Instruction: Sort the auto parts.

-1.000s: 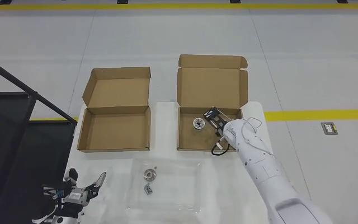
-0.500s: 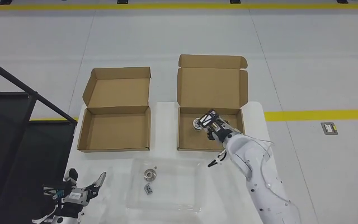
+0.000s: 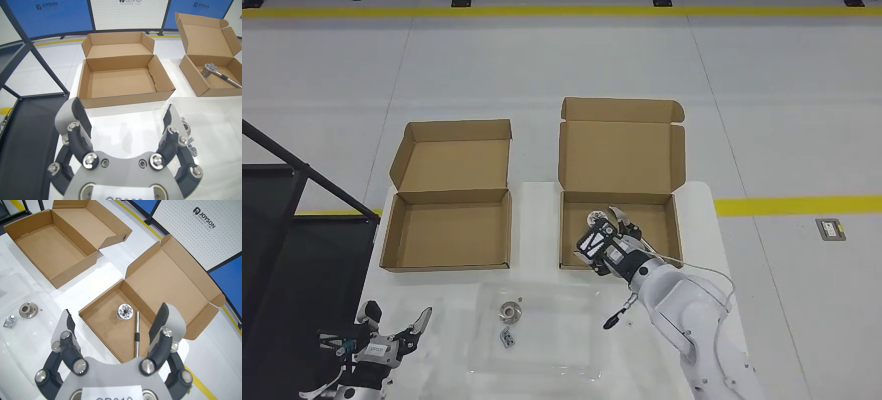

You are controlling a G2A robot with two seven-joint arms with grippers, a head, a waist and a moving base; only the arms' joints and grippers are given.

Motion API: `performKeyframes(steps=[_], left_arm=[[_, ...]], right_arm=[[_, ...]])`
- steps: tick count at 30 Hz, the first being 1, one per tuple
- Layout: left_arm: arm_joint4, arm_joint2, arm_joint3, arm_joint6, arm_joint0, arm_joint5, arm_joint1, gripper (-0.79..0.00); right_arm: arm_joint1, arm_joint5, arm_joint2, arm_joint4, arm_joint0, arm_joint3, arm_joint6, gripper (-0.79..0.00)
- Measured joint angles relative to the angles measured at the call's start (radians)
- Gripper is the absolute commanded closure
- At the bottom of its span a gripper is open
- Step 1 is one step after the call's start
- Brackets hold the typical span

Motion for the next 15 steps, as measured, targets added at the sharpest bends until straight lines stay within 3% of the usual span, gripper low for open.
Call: performKeyframes(steps=[4, 6, 10, 15], left_arm=[[-0.001, 0.001, 0.000, 0.000, 0.000, -0.001, 0.000, -0.785], [-0.031, 0.007, -0.001, 0.004, 0.001, -0.045, 0.001, -0.785], [-0.011, -0.037, -0.028, 0.025, -0.015, -0.233, 0.013, -0.785], [0.063, -0.120, -0.065, -0.015, -0.075, -0.497, 0.040, -0.785]], right_arm=[[0.000, 0.000, 0.000, 0.000, 0.000, 0.000, 0.000, -0.785], [0.002, 0.002, -0.001, 0.006, -0.020, -0.013, -0.034, -0.785], [0.012, -0.034, -0.005, -0.042, -0.069, -0.086, -0.148, -0.785], [0.027, -0.183, -0.038, -0.088, -0.100, -0.199, -0.229, -0.785]])
